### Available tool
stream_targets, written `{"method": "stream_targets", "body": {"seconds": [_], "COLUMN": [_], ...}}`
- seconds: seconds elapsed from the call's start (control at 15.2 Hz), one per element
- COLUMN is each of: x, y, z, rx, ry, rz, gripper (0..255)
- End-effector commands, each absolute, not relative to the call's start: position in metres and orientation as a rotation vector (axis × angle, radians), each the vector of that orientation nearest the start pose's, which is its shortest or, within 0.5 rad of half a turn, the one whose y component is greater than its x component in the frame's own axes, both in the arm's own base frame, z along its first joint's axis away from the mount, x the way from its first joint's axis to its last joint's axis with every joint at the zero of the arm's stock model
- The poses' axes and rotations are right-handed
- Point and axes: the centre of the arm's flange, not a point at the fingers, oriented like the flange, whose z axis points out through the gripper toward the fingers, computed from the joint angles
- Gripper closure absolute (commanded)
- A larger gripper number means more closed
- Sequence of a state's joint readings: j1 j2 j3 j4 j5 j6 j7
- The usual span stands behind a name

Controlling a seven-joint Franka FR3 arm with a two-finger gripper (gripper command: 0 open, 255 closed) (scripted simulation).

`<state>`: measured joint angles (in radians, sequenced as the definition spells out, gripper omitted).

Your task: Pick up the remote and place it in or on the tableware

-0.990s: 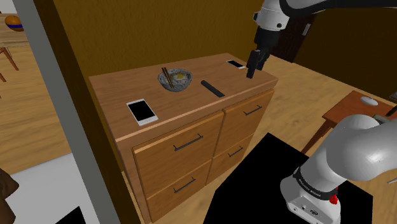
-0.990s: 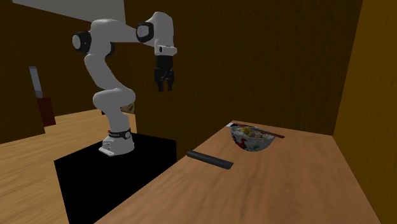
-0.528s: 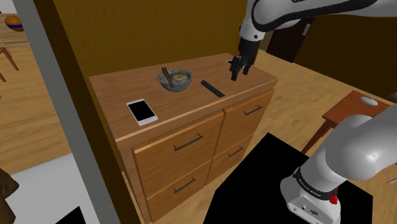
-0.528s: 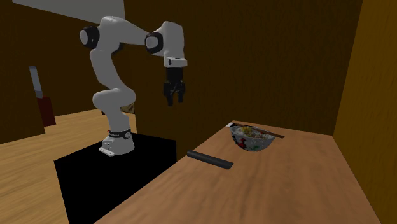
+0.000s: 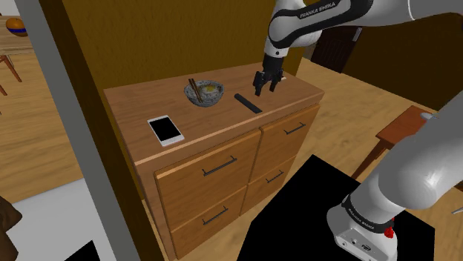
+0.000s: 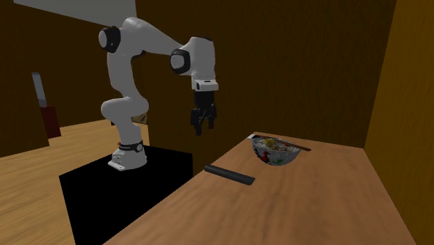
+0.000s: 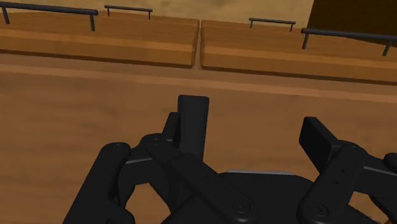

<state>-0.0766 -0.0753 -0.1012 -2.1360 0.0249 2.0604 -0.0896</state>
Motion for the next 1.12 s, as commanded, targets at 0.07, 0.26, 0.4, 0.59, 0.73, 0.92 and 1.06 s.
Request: {"method": "stream_targets", "body": {"seconds": [0.07, 0.26, 0.4, 0.59, 0.73, 0.92, 1.06], "x": [0.545, 0.572, 0.59, 0.612, 0.612, 0.612, 0.612], "y": [-0.111, -0.128, -0.141, -0.157, -0.156, -0.154, -0.154], "z": [0.415, 0.391, 0.375, 0.355, 0.344, 0.328, 0.318], "rx": [-3.09, -3.07, -3.056, -3.038, -3.038, -3.038, -3.038], "ry": [0.215, 0.274, 0.313, 0.361, 0.361, 0.361, 0.361], "rz": [-0.005, -0.003, -0.002, -0.001, -0.001, -0.001, -0.001], "gripper": [0, 0, 0, 0, 0, 0, 0]}}
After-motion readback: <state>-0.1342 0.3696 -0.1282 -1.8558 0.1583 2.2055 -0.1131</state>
